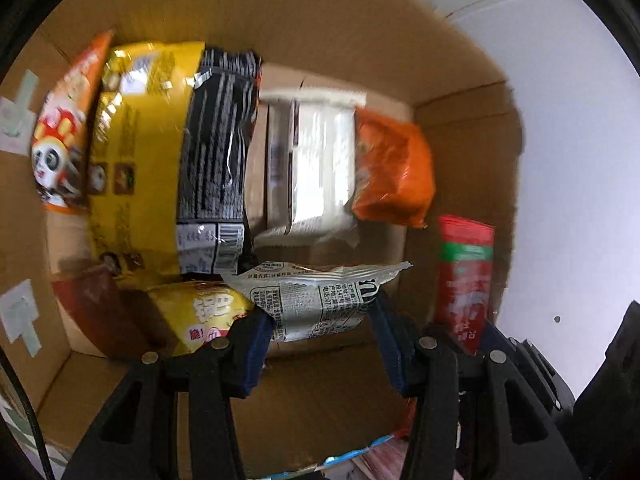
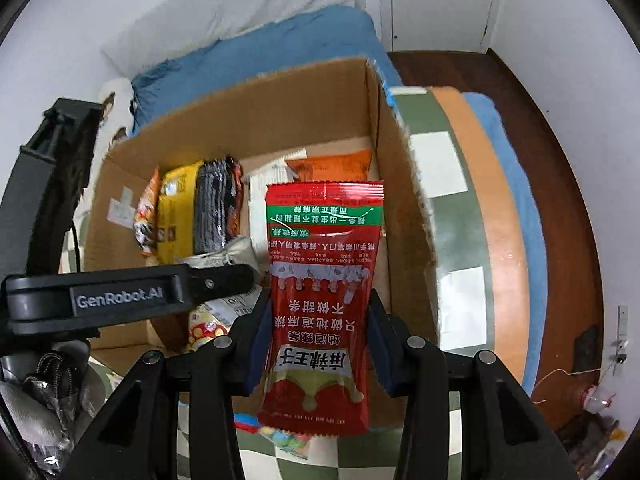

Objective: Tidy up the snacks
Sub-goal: 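Carry both packets into the cardboard box and open both tools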

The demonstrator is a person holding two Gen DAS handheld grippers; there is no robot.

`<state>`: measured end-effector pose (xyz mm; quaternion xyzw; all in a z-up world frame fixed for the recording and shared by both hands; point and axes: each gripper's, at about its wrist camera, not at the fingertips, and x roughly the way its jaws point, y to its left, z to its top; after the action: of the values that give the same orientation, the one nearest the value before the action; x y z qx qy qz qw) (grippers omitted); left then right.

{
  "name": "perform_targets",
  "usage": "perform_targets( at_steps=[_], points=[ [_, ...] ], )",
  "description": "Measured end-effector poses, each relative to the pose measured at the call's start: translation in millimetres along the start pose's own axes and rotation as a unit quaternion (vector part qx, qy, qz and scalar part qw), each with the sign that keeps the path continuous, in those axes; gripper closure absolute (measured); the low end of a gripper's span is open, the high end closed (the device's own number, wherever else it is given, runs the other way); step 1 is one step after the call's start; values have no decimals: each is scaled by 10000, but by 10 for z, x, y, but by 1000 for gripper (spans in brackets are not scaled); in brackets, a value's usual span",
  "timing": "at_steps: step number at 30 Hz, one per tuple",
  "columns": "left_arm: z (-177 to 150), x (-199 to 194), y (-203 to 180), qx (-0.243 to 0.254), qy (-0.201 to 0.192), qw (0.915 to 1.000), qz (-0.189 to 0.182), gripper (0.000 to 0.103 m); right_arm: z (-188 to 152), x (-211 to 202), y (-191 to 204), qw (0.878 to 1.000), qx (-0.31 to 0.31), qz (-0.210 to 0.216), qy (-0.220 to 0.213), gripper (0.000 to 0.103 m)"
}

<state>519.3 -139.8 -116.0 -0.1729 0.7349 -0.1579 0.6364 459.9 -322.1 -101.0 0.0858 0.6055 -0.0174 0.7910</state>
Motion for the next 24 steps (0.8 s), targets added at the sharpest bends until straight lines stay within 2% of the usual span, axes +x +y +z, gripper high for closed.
perform_targets(
  at_steps=[2,4,5,6,8,13,18,22,24],
  points=[
    [-10,35,-5,-1,43,9999,120,56,16,155,-20,9997,-13,38,249,54],
    [-8,52,-13,9,56,9998,203,52,25,258,-53,9992,-3,23,402,41],
    [-8,46,-16,23,40,9997,241,43,26,297,-72,9990,3,-5,441,28],
    [-8,36,-20,48,12,9996,283,26,21,322,-97,9990,28,8,452,26],
    [-1,16,-39,108,-97,9989,446,14,7,321,-109,9989,40,60,457,24],
    [-30,-112,-60,226,-292,9973,640,12,-18,282,-65,9991,-49,87,417,18],
    [-132,-373,-21,357,-555,9940,872,12,-40,195,-24,9994,-102,29,319,16],
    [-232,-621,26,488,-1012,9863,1210,12,-71,95,-5,9997,-151,-39,186,12],
    [-305,-752,38,551,-1311,9793,1442,11,-92,20,9,9997,-221,-96,25,11]
  ],
)
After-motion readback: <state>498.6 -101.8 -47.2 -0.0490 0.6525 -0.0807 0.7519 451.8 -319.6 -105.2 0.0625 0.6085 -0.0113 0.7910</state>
